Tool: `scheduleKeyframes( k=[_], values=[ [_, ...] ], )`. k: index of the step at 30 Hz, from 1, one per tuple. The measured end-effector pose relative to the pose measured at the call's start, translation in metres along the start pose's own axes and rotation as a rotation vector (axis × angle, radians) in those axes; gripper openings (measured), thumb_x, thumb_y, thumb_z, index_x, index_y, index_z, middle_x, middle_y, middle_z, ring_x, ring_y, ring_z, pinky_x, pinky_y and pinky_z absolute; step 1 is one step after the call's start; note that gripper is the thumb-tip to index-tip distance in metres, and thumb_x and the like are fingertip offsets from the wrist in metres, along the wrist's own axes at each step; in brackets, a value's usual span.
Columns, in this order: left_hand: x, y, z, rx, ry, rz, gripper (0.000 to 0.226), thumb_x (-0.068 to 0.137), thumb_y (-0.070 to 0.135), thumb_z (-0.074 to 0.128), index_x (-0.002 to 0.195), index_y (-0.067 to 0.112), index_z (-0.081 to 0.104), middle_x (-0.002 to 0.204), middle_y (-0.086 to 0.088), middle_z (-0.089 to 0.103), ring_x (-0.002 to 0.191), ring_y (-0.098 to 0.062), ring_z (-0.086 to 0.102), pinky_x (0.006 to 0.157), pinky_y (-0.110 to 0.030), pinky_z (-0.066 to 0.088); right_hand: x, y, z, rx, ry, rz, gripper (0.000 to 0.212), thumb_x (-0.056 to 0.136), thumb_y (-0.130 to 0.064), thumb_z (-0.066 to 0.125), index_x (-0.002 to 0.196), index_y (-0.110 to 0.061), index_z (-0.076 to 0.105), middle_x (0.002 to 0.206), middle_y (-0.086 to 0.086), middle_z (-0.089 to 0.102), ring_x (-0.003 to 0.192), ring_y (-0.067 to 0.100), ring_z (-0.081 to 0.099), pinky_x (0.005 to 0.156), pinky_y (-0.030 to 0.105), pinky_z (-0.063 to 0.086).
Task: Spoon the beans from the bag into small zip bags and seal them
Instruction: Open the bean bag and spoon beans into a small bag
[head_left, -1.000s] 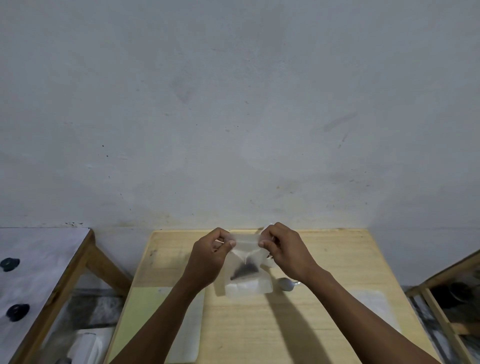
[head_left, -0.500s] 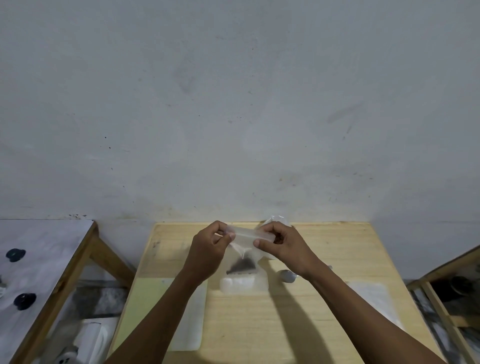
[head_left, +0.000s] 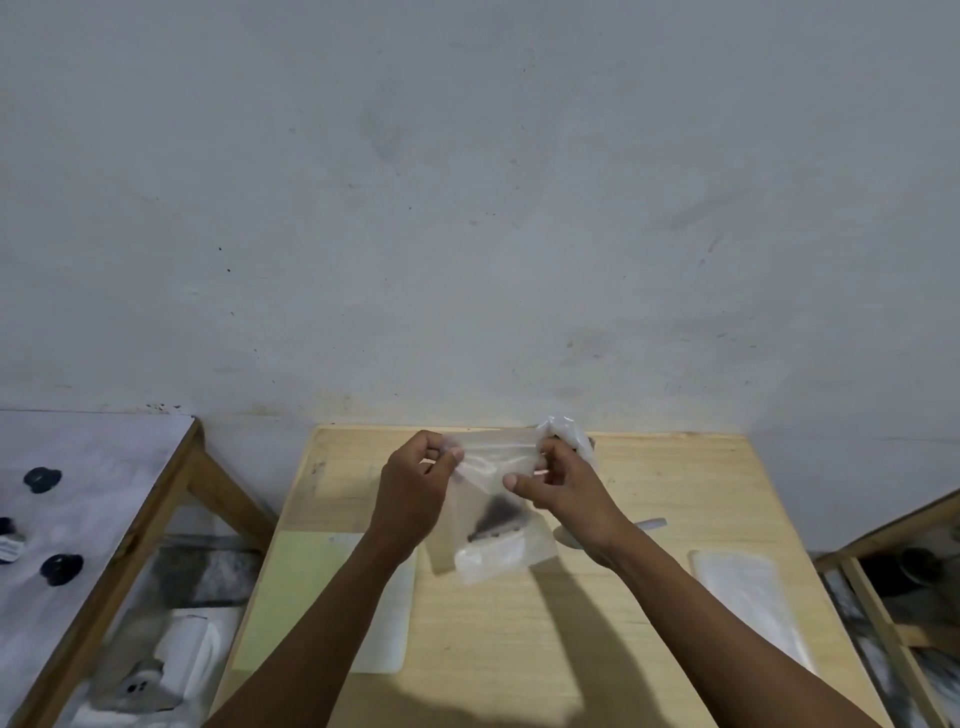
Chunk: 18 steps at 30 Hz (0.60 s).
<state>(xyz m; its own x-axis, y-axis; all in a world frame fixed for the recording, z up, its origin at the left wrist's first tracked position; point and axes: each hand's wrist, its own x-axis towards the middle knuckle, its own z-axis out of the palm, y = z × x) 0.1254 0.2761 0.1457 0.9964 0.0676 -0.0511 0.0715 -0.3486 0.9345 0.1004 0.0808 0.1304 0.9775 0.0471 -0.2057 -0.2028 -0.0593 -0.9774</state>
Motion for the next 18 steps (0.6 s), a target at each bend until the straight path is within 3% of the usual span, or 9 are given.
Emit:
scheduleKeyframes(
  k=[2,5,7,9,13,16,18],
  values=[
    [0.002,-0.005,-0.001,-0.094,0.057,-0.072,0.008,0.092,0.019,0.063,0.087,0.015,0.067,0.082,-0.001,0.07,0.077,-0.021,0.068,0.071,-0.036,0.055,-0.007,0.012,0.002,-0.045,-0.044,0.051,0.037,0.078,-0.03,0.081,0.111,-0.025,0.064,0.104,-0.004,0.063,0.091,0.008,0.062,0.079,0.021,0.051],
    [0.003,-0.012,-0.003,-0.204,0.091,-0.148,0.008,0.091,0.016,0.062,0.088,0.013,0.068,0.084,-0.009,0.071,0.079,-0.028,0.068,0.071,-0.041,0.058,-0.019,0.027,0.008,-0.021,-0.095,0.088,0.024,0.088,-0.028,0.072,0.109,-0.019,0.07,0.104,-0.001,0.073,0.098,0.015,0.067,0.08,0.029,0.055],
    [0.003,-0.017,-0.003,-0.253,0.087,-0.186,0.009,0.091,0.014,0.062,0.089,0.008,0.068,0.084,-0.013,0.071,0.079,-0.029,0.067,0.072,-0.041,0.058,-0.025,0.031,0.012,-0.015,-0.068,0.129,0.021,0.095,-0.033,0.06,0.106,-0.02,0.071,0.098,-0.004,0.074,0.094,0.013,0.067,0.078,0.03,0.053],
    [0.003,-0.021,-0.001,-0.375,0.101,-0.29,0.009,0.092,0.01,0.061,0.094,0.002,0.066,0.085,-0.013,0.069,0.078,-0.027,0.065,0.071,-0.038,0.057,-0.027,0.031,0.014,0.019,-0.055,0.167,0.029,0.1,-0.04,0.048,0.111,-0.026,0.071,0.107,-0.006,0.074,0.095,0.008,0.065,0.078,0.029,0.05],
    [0.0,-0.02,0.005,-0.599,0.118,-0.462,0.007,0.093,0.012,0.064,0.098,0.007,0.065,0.086,-0.01,0.066,0.078,-0.021,0.062,0.067,-0.031,0.055,-0.027,0.031,0.017,0.26,-0.028,0.241,0.032,0.103,-0.032,0.043,0.112,-0.02,0.071,0.108,0.002,0.074,0.094,0.012,0.068,0.079,0.029,0.049],
    [-0.006,-0.023,0.008,-0.594,-0.01,-0.472,0.021,0.093,0.023,0.066,0.105,0.008,0.063,0.094,-0.012,0.071,0.084,-0.028,0.07,0.073,-0.039,0.059,-0.025,0.035,0.02,0.363,0.025,0.275,0.033,0.104,-0.031,0.042,0.112,-0.017,0.071,0.111,0.01,0.073,0.097,0.022,0.065,0.086,0.038,0.046],
    [-0.016,-0.024,0.012,-0.536,-0.137,-0.451,0.02,0.094,0.023,0.063,0.106,0.007,0.065,0.1,-0.016,0.072,0.091,-0.034,0.072,0.076,-0.044,0.06,-0.025,0.037,0.021,0.422,0.06,0.306,0.033,0.103,-0.03,0.043,0.115,-0.013,0.069,0.109,0.013,0.073,0.093,0.023,0.065,0.082,0.038,0.046]
  ],
)
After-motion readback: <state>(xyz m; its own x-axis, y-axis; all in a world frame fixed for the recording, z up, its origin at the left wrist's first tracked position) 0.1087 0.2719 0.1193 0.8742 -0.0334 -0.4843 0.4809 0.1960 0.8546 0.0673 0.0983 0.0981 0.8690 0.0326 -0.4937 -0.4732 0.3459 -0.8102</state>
